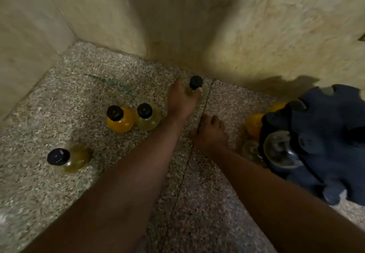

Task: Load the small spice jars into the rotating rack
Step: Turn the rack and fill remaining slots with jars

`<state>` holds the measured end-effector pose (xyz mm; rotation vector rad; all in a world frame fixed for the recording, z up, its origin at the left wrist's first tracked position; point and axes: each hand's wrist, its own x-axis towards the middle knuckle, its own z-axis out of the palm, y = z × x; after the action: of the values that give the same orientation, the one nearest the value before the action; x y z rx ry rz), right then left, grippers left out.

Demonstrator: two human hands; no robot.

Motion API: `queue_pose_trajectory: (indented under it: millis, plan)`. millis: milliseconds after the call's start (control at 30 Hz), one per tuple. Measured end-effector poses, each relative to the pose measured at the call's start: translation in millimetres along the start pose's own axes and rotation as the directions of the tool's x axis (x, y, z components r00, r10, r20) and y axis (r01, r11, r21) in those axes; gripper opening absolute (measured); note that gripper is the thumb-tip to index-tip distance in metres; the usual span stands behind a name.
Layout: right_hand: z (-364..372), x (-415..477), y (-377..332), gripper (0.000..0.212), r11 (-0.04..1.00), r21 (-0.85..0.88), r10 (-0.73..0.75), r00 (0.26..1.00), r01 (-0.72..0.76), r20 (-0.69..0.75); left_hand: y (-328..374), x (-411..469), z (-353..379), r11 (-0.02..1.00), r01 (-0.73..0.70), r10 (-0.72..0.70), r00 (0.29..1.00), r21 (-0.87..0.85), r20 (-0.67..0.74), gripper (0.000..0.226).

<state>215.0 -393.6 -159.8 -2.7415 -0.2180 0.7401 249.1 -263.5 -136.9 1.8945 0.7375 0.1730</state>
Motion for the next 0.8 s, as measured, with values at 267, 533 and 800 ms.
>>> queue_pose_trajectory:
  millis: [267, 533, 800]
  plan:
    - [8, 30, -1, 0.111, 0.986, -0.166, 0.006, 0.992, 0.016, 0.127, -4, 20, 0, 0.965, -0.242, 0.242, 0.97, 0.101, 0.011, 0.057]
    - [-1, 5, 8, 0.098, 0.99, -0.107, -0.088, 0.994, 0.095, 0.067, 0, -3, -7, 0.945, -0.277, 0.292, 0.954, 0.174, -0.069, 0.055]
    - [-28, -56, 22, 0.086, 0.983, 0.129, -0.121, 0.99, 0.131, -0.078, 30, -63, -18, 0.95, -0.281, 0.298, 0.946, 0.137, -0.131, 0.05]
